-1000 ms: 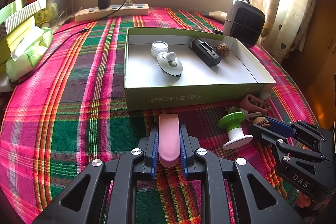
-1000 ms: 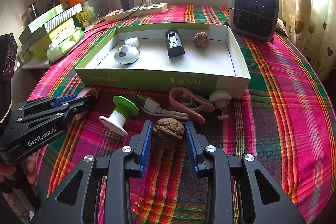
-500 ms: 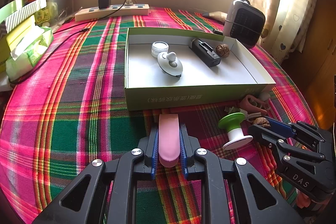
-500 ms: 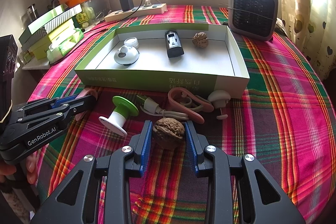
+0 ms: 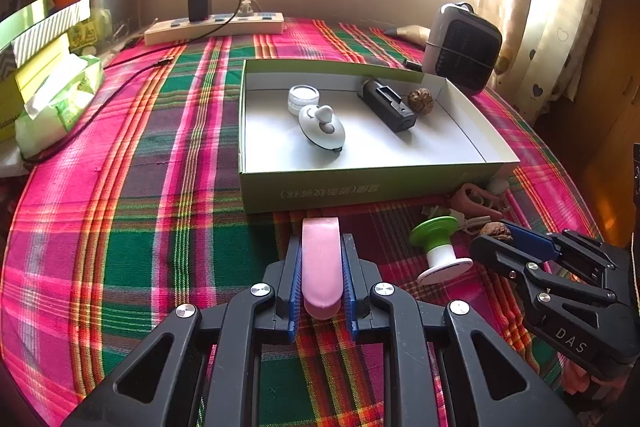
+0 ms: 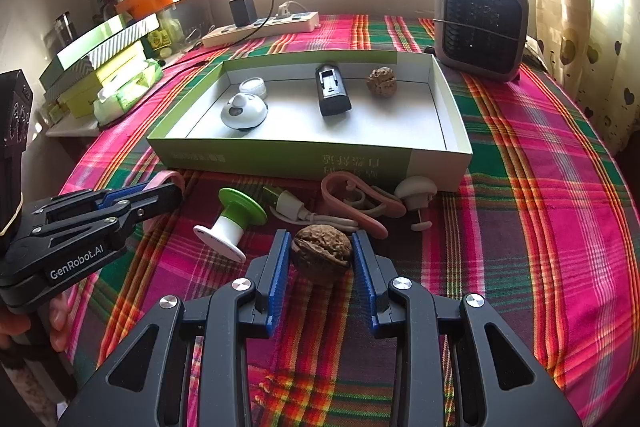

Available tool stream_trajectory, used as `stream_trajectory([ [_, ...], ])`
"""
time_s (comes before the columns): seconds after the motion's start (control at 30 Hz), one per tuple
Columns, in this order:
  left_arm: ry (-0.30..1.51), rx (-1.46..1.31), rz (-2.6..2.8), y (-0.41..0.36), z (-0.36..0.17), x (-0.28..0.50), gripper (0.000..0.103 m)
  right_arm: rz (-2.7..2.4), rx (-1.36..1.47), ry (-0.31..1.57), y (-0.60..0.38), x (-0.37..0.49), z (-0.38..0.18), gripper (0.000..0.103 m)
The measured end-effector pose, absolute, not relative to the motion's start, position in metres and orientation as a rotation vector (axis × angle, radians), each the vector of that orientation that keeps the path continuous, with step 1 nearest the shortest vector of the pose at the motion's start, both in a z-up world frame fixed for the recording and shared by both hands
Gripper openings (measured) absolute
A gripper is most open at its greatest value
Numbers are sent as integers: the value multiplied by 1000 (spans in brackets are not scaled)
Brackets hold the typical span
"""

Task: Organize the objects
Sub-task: 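Carry the walnut with the right tool while the left carries the pink clip into the box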

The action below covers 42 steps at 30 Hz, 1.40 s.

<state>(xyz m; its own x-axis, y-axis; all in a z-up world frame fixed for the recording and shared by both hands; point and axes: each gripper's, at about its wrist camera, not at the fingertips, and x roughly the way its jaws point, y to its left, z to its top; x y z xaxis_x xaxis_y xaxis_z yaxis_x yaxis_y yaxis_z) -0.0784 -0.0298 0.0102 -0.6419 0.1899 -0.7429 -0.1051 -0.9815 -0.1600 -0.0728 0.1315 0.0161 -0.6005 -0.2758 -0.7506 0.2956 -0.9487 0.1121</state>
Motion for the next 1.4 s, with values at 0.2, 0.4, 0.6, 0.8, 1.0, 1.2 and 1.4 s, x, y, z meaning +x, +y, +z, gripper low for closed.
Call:
stream_trajectory([
  [0.2, -148, -1222, 2701, -27, 19, -75, 16, -2555, 1177, 27, 132, -73, 21, 33],
  [0.4, -148, -1196, 2700, -24, 31, -77, 16, -2565, 1157, 20, 135, -75, 29, 33],
  [0.6, -139, -1179, 2701, -21, 41, -84, 16, -2573, 1140, 18, 137, -80, 37, 33],
  [0.8, -142, -1176, 2694, -19, 47, -97, 16, -2589, 1123, 17, 139, -91, 45, 33],
  [1.0, -134, -1171, 2685, -15, 52, -116, 16, -2605, 1114, 39, 141, -106, 52, 33],
  [1.2, -126, -1183, 2660, -10, 52, -138, 16, -2631, 1107, 56, 146, -128, 56, 33],
  [1.4, -122, -1201, 2639, -4, 49, -159, 16, -2639, 1119, 84, 148, -150, 56, 33],
])
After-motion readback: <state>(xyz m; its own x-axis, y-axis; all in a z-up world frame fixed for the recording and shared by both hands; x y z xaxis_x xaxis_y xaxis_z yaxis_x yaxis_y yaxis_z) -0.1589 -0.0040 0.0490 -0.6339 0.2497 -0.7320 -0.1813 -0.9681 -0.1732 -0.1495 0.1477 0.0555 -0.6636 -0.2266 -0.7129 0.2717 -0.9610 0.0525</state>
